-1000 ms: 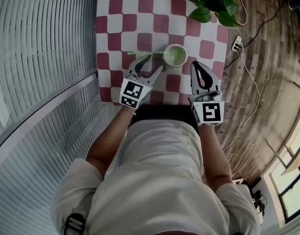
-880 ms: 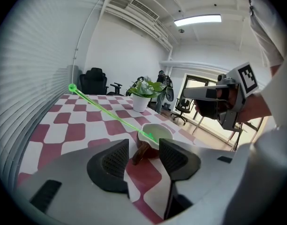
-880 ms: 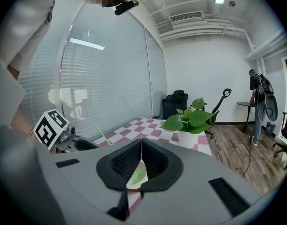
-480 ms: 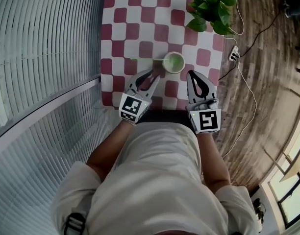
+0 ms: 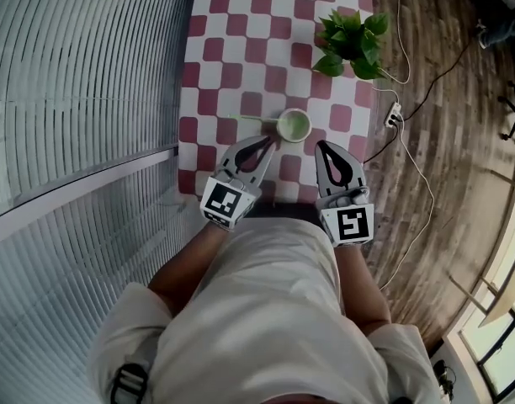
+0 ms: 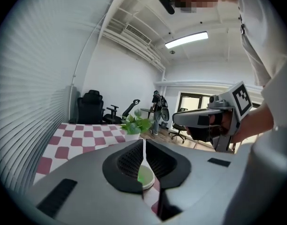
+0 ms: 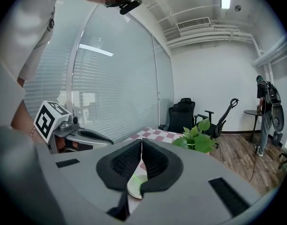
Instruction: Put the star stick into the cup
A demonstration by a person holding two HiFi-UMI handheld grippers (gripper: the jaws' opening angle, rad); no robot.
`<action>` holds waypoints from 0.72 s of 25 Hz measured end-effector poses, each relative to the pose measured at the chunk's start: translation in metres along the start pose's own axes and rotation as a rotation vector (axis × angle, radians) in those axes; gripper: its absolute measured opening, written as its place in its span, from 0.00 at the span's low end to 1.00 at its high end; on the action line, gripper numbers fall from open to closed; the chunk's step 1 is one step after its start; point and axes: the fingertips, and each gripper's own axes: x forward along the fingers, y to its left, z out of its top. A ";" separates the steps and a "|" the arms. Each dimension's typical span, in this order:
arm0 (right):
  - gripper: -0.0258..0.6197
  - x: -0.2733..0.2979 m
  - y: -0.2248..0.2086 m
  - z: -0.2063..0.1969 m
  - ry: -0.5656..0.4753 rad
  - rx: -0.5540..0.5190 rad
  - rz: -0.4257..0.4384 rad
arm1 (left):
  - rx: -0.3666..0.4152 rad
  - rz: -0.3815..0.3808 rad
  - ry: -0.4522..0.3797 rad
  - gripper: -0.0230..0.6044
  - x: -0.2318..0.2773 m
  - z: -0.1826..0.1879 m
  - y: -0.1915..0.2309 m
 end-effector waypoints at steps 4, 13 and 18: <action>0.09 -0.006 0.003 0.020 -0.011 -0.014 0.011 | 0.024 -0.019 -0.067 0.10 -0.004 0.038 -0.008; 0.09 -0.023 0.011 0.078 -0.047 -0.029 0.018 | 0.051 -0.062 -0.136 0.09 -0.013 0.103 -0.031; 0.09 -0.031 0.012 0.095 -0.041 -0.059 0.023 | 0.062 -0.093 -0.164 0.09 -0.019 0.132 -0.048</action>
